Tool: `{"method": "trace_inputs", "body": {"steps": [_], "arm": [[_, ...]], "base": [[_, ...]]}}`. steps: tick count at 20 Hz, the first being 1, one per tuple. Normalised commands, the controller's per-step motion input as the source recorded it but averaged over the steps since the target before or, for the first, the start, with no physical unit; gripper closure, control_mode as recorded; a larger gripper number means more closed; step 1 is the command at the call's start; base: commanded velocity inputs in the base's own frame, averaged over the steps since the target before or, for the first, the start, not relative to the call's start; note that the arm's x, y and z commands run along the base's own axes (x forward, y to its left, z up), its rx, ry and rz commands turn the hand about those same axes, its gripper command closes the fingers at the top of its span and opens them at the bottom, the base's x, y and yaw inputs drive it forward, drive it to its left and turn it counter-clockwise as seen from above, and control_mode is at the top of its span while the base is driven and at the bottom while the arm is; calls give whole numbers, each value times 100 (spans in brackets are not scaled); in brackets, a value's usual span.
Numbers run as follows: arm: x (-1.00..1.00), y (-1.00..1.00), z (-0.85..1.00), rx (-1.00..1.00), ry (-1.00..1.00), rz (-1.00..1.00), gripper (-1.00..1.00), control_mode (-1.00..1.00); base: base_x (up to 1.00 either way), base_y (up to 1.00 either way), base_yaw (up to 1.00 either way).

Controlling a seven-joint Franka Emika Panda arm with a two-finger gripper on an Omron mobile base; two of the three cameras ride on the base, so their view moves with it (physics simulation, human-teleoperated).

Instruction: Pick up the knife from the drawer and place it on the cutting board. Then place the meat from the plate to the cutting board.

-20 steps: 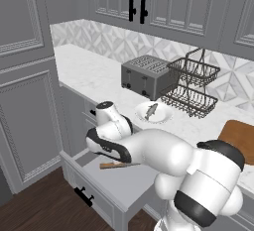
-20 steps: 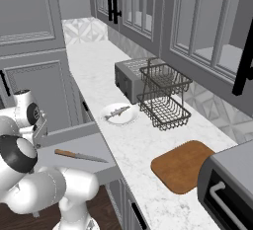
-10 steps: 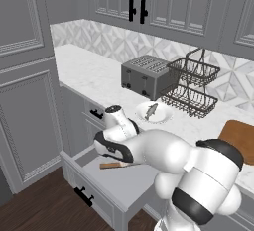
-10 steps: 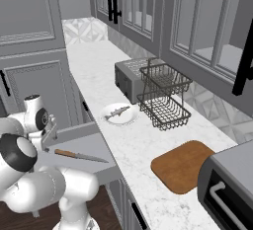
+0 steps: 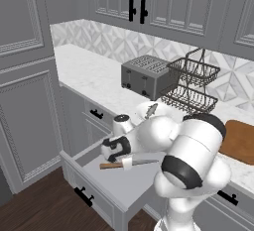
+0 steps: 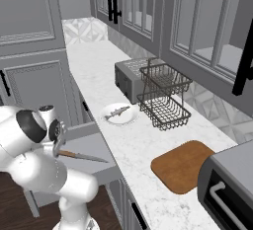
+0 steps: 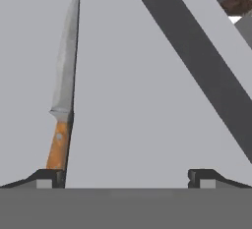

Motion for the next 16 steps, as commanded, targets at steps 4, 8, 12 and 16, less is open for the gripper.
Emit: {"method": "trace_inputs", "body": {"steps": [4, 8, 12, 16], "arm": [[26, 26, -17, 0, 0, -20, -100, -100], [19, 35, -1, -4, 2, -18, -100, -100], [18, 15, -1, -2, 3, -14, -100, -100], [15, 0, -25, -1, 0, -2, -100, -100]], "base": [[0, 0, 0], [0, 0, 0], [0, 0, 0], [0, 0, 0]]}}
